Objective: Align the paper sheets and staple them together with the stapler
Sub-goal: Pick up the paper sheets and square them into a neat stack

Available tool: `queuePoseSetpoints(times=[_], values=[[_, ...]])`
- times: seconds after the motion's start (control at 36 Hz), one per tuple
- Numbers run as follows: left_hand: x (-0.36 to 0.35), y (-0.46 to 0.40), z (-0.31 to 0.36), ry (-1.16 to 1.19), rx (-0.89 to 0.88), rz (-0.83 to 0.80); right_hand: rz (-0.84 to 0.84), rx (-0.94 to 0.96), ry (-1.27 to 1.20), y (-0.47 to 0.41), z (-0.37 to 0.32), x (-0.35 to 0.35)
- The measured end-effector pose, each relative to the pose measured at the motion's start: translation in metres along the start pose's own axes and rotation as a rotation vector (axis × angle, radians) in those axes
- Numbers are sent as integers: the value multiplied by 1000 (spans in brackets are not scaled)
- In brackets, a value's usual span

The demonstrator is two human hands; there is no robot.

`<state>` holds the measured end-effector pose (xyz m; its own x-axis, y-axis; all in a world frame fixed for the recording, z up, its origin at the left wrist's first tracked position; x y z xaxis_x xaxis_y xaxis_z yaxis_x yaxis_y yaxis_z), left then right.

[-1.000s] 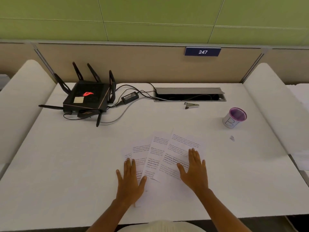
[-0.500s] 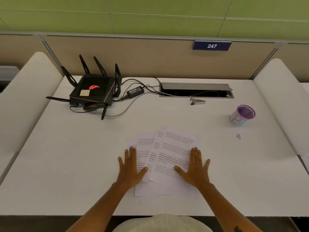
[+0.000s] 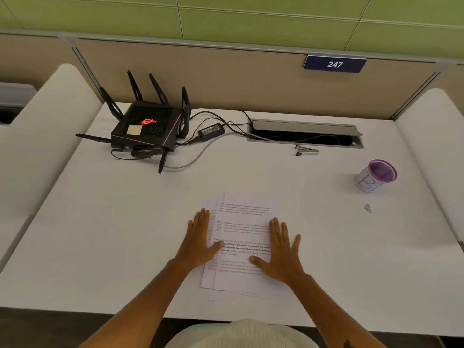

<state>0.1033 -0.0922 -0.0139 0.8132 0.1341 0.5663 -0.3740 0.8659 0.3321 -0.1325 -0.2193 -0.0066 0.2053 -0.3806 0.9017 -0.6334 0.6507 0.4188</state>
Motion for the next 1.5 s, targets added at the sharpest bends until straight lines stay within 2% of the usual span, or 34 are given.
queuePoseSetpoints(times=[0.31,0.44,0.5,0.56,0.67,0.78,0.83,0.92,1.0,1.11,1.17,1.25,1.36,1.5], values=[[7,-22,10,-47,43,23,-21,42,-3,-3,-10,1],[8,-12,31,11,83,21,-10,54,8,-3,-13,0],[5,-10,34,90,94,6,-5,54,8,-3,-13,0],[6,-9,35,276,98,27,8,51,-4,-4,-13,0],[9,4,39,590,123,180,19,40,0,-5,-11,-1],[8,22,33,703,245,359,32,39,-17,-4,-11,0],[4,29,30,759,320,385,33,41,-26,-4,-11,1],[4,32,27,772,321,418,43,54,-67,-4,-12,2],[6,33,28,736,301,422,136,-7,-264,-3,-6,4],[20,36,38,735,241,422,286,-294,-769,8,15,17],[26,38,42,740,197,414,320,-347,-935,13,19,27],[33,38,49,743,158,381,255,-317,-1120,12,18,40],[36,34,64,796,111,305,122,-155,-1333,10,5,60],[38,26,90,787,46,188,117,-88,-1448,10,-4,85]])
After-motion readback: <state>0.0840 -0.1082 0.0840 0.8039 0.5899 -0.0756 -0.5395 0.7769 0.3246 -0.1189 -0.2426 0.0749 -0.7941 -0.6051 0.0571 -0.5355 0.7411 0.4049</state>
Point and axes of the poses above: each hand's wrist, its own y-axis away from the middle knuckle, its own x-axis out of the back of the hand, z = x × y, the point moved 7 cm from there along -y, towards the middle knuckle, and after that the axes turned 11 degrees about y, right-handed, at the moved point
